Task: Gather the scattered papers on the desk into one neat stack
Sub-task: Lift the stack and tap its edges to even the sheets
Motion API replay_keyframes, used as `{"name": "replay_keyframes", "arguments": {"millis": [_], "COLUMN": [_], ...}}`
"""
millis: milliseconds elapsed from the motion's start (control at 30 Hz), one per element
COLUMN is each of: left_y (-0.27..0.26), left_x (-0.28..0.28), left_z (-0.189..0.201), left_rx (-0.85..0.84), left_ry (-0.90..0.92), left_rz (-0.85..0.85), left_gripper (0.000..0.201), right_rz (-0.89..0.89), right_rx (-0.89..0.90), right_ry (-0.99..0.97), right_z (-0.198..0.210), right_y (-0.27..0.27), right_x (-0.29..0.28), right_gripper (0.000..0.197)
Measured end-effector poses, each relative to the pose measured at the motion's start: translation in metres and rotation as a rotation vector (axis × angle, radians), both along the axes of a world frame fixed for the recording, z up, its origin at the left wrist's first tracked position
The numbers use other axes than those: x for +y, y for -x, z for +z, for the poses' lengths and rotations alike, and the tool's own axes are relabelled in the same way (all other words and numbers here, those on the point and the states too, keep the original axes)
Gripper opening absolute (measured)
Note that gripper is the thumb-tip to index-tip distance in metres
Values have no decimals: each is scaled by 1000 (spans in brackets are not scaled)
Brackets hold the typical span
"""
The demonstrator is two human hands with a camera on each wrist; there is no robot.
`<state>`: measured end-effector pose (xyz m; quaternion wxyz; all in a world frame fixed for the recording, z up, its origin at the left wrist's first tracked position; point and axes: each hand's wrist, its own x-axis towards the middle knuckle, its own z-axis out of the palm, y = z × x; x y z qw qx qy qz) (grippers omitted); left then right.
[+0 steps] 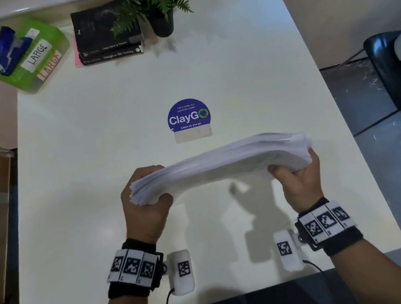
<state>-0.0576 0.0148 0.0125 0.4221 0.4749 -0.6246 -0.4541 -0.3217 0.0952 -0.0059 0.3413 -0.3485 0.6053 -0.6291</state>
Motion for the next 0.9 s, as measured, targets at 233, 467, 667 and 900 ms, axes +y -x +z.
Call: {"name": "replay_keyframes", "arguments": {"millis": [233, 467, 667, 900], "left_y": [-11, -10, -15, -14], "left_x": [-3, 6, 10, 16], "left_z": [1, -2, 0, 0], "left_rx": [42, 64, 69, 79], "left_ry": [-43, -86, -69, -78], "left_rz": [32, 59, 19, 33], "left_gripper": [40, 49, 43, 45], "right_rz": [19, 55, -97, -239], "right_rx": [71, -9, 22, 124], "right_ry": [-26, -24, 3, -107], "right_z": [3, 12, 47, 51], "right_y": [8, -4, -7, -21], "right_x": [2, 5, 0, -1], "right_gripper": [45, 55, 37, 9]}}
